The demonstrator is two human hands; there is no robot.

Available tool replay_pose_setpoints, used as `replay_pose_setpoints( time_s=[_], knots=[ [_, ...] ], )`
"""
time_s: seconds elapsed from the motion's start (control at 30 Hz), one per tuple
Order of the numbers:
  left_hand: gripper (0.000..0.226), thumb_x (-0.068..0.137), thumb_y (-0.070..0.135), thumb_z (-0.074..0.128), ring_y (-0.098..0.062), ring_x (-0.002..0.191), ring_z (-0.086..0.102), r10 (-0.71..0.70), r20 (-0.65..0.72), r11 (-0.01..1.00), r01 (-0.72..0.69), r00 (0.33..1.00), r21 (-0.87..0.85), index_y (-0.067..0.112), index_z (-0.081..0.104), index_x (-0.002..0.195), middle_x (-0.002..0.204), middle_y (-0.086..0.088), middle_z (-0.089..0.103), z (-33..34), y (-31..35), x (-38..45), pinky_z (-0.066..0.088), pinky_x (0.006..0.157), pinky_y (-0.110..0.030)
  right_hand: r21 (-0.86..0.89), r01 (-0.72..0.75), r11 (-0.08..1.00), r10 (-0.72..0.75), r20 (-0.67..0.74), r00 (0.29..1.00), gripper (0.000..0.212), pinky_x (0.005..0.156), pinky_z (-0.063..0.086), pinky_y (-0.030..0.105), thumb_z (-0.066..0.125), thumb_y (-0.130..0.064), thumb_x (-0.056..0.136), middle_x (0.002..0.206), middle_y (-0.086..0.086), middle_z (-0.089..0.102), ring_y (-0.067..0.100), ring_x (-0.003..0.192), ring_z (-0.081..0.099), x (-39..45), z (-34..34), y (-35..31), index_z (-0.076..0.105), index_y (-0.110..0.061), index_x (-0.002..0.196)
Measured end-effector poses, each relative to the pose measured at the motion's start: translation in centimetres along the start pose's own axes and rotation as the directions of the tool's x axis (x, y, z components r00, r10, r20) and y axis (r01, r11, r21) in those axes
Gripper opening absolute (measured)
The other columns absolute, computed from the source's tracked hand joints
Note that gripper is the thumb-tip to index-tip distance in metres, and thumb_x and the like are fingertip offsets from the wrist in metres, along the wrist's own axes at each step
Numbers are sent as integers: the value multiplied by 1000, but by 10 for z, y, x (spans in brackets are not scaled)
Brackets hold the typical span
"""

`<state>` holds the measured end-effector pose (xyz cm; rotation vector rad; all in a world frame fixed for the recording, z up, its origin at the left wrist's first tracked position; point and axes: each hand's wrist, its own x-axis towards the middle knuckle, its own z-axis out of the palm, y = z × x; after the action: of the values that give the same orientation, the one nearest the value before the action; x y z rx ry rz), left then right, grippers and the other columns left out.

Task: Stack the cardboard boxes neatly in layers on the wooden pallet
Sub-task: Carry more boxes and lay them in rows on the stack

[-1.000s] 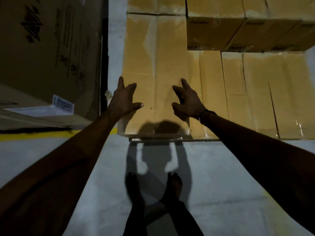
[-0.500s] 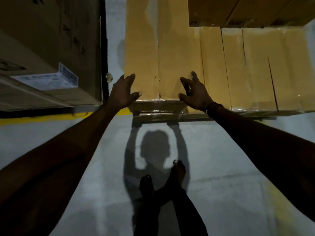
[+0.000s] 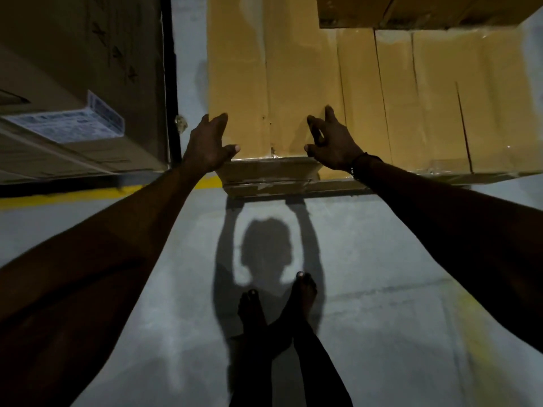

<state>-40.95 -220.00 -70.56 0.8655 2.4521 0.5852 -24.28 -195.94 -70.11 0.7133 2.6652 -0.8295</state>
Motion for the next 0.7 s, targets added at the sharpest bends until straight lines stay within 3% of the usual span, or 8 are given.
replay_pose_setpoints(
  time_s=[0.1,0.33,0.57,0.7],
  knots=[
    [82,95,32,73,-39,149,29,2,0,1000,-2,1000,-15,4,30,159,161,-22,34,-1,1,-1,31,118,-47,-2,5,1000,-5,-7,1000,75,119,29,40,68,-21,98,166,27,15,40,154,17,1,2,0,28,-2,159],
    [82,96,34,72,-40,154,19,10,14,1000,-10,1000,-18,4,29,159,164,-17,31,0,1,-2,24,123,-50,-12,8,1000,-8,25,1000,78,116,34,39,69,-24,97,167,28,1,42,145,38,3,4,7,27,-6,160],
    [81,96,30,72,-39,155,17,-4,13,999,5,1000,-45,3,29,159,165,-17,30,-1,8,3,23,122,-48,0,14,1000,-14,23,1000,77,118,29,38,69,-23,97,167,28,6,41,150,27,9,-2,8,27,-5,159],
    [91,88,45,71,-40,149,28,5,25,999,-4,1000,-33,-1,32,157,160,-23,36,-5,11,4,29,116,-46,-2,35,999,-35,18,999,76,120,29,42,67,-22,98,165,29,16,44,150,26,11,-6,8,27,-1,159]
  ],
)
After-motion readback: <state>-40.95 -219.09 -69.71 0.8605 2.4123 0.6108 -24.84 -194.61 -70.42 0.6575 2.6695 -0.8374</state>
